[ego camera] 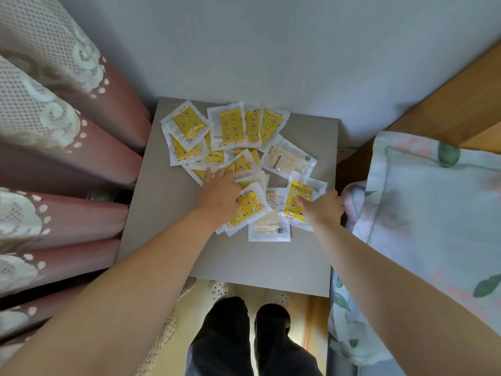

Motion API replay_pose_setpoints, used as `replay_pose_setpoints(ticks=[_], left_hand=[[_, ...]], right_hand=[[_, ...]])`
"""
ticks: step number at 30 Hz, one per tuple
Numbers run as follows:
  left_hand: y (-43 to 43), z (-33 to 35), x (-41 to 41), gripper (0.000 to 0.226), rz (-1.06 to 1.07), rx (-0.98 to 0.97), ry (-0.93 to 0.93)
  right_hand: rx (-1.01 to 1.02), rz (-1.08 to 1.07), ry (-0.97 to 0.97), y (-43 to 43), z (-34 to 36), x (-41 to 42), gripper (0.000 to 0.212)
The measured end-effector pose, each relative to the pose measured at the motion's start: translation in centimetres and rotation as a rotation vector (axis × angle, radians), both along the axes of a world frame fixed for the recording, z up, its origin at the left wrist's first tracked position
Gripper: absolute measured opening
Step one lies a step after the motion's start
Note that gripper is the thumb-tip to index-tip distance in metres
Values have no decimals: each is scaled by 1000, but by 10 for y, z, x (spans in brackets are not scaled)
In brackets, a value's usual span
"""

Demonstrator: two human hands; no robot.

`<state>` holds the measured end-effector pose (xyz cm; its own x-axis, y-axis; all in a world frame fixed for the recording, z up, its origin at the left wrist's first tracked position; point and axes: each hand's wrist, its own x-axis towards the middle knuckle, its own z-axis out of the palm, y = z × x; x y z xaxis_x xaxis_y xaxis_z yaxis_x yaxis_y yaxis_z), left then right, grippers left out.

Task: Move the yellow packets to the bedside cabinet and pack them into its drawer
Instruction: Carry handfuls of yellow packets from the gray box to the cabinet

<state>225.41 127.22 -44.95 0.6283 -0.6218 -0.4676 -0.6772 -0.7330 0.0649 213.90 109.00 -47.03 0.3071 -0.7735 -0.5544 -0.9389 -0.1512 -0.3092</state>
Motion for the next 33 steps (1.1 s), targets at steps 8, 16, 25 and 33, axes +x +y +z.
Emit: replay_pose_setpoints(ticks=[8,16,25,33], left_hand=[[5,3,-34,24,-53,-101,107],[10,-12,-57,69,-7,-210,54],[51,-20,-52,43,870,-609,520],[103,-30,-48,16,1577,-1029,1066]], right_hand=[[-60,-77,73,6,-2,12,90],[124,-247,-52,5,-6,8,70],[106,-55,54,1,8,7,60],[515,-447,-199,24,41,-12,54]])
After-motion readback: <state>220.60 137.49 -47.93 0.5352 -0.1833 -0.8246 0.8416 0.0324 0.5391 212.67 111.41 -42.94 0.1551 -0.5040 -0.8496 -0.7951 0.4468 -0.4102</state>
